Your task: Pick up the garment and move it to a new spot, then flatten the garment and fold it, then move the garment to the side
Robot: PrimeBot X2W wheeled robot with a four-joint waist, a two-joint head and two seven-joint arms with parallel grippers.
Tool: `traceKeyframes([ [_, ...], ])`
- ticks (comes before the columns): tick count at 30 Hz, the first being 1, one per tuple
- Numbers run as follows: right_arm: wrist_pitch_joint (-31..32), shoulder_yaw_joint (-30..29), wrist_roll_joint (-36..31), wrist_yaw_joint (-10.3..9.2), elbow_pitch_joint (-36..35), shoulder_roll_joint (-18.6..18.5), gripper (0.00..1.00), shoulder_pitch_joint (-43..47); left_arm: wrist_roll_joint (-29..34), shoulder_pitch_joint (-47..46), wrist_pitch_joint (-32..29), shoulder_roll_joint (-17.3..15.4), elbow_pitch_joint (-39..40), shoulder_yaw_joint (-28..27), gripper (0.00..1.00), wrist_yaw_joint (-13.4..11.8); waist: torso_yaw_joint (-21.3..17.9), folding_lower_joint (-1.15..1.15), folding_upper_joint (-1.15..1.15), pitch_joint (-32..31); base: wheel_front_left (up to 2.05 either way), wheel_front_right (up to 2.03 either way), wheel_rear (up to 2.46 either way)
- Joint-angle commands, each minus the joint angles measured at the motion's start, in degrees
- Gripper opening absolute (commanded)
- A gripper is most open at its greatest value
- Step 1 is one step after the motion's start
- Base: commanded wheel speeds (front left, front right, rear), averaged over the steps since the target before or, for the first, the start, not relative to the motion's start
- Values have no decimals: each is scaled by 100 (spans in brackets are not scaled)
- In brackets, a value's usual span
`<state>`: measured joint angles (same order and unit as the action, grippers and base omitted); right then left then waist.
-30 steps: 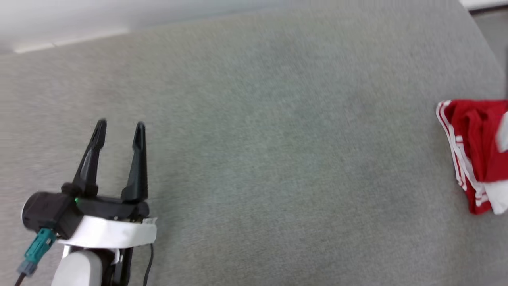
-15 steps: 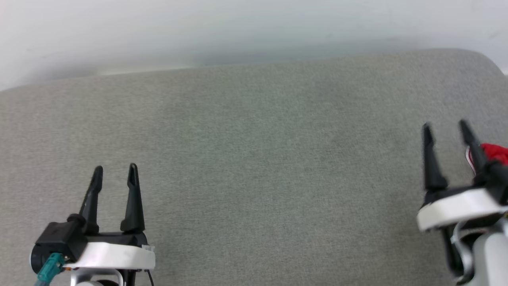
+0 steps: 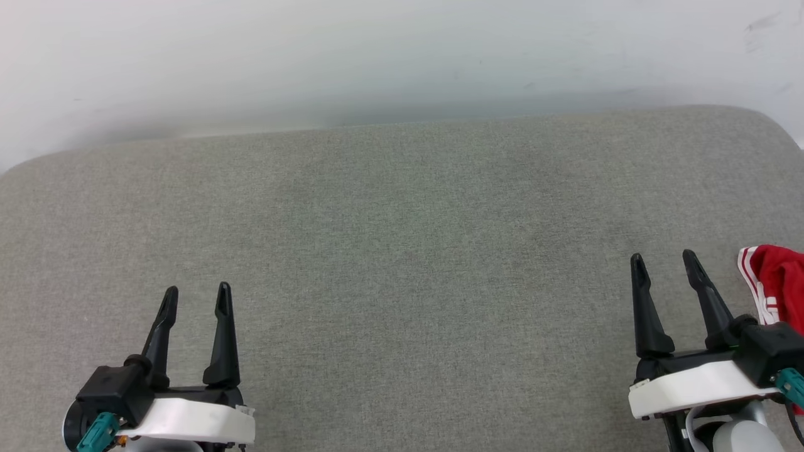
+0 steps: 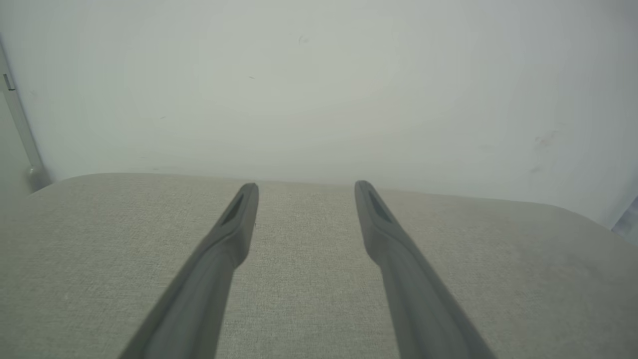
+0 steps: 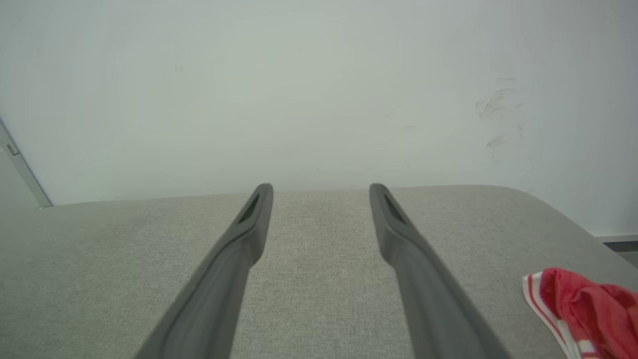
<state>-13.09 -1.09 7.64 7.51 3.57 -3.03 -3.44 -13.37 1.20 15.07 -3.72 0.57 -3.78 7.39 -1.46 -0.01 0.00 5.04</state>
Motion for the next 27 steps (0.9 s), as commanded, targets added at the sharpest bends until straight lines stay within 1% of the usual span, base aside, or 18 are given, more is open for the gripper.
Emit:
traceKeyframes([
  [1,-40,-2,71,-4,17,22,100,50,-4,84,12,8,8,-43,100,7,-9,1,0,-11,0,0,0],
  [8,-84,43,220,-4,55,26,100,60,-44,102,12,36,-14,-46,100,8,-32,1,0,-9,0,0,0],
  [17,-111,119,268,-4,72,27,100,76,-36,144,12,52,-28,-4,100,9,-35,1,0,-6,0,0,0],
  [24,-123,97,246,-4,141,27,100,90,-20,92,12,65,28,-72,100,9,5,1,0,-7,0,0,0],
  [25,-101,105,243,0,141,2,0,21,-9,88,0,68,7,-64,0,1,6,1,0,-6,0,0,0],
  [27,-98,120,251,0,228,3,0,32,-16,103,-2,73,-75,-57,0,0,11,1,0,-7,0,0,0],
])
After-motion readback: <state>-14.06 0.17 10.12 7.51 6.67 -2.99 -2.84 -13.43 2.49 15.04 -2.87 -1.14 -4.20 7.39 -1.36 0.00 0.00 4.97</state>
